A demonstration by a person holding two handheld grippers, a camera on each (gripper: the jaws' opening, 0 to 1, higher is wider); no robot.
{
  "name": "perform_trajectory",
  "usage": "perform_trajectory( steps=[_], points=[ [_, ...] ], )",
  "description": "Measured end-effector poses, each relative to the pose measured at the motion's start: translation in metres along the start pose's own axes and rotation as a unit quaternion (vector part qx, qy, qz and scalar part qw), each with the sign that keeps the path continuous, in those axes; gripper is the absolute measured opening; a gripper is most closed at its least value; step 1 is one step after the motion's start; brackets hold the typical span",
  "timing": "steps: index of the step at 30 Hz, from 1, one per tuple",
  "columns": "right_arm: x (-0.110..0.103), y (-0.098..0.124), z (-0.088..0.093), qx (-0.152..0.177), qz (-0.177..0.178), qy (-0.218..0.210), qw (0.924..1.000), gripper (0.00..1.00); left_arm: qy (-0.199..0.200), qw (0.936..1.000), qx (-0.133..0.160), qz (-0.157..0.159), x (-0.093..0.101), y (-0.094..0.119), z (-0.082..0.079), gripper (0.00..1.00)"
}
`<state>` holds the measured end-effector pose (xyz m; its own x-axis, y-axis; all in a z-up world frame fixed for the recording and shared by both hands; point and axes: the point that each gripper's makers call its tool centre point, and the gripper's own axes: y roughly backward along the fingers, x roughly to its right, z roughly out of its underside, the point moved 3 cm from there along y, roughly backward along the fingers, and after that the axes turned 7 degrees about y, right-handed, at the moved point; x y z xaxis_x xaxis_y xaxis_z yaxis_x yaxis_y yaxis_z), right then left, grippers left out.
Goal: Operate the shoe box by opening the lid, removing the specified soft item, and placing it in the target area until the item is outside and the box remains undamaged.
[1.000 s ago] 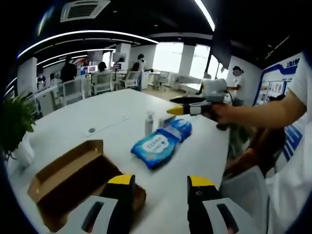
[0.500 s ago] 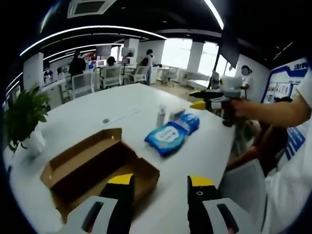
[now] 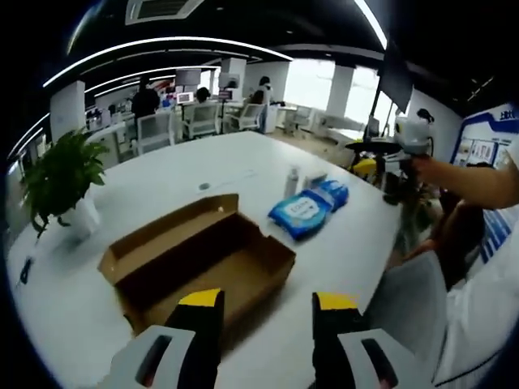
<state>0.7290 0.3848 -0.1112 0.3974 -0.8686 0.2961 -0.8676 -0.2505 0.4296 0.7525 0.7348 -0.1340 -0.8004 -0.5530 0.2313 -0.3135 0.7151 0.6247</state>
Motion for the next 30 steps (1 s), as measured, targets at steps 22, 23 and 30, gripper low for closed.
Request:
perform_trajectory(
  steps=[22, 23, 30],
  points=[
    [-0.043, -0.042, -0.046, 0.005, -0.041, 0.010, 0.9991, 0.49, 0.060, 0.9943, -0.008, -0.087, -0.083, 0.041, 0.020, 0.43],
    [-0.046, -0.044, -0.046, 0.004, -0.043, 0.010, 0.9990, 0.49, 0.062, 0.9941, -0.008, -0.089, -0.086, 0.041, 0.021, 0.43],
    [-0.059, -0.059, -0.051, 0.003, -0.052, 0.004, 0.9986, 0.48, 0.089, 0.9888, -0.020, -0.118, -0.099, 0.041, 0.036, 0.42]
  ],
)
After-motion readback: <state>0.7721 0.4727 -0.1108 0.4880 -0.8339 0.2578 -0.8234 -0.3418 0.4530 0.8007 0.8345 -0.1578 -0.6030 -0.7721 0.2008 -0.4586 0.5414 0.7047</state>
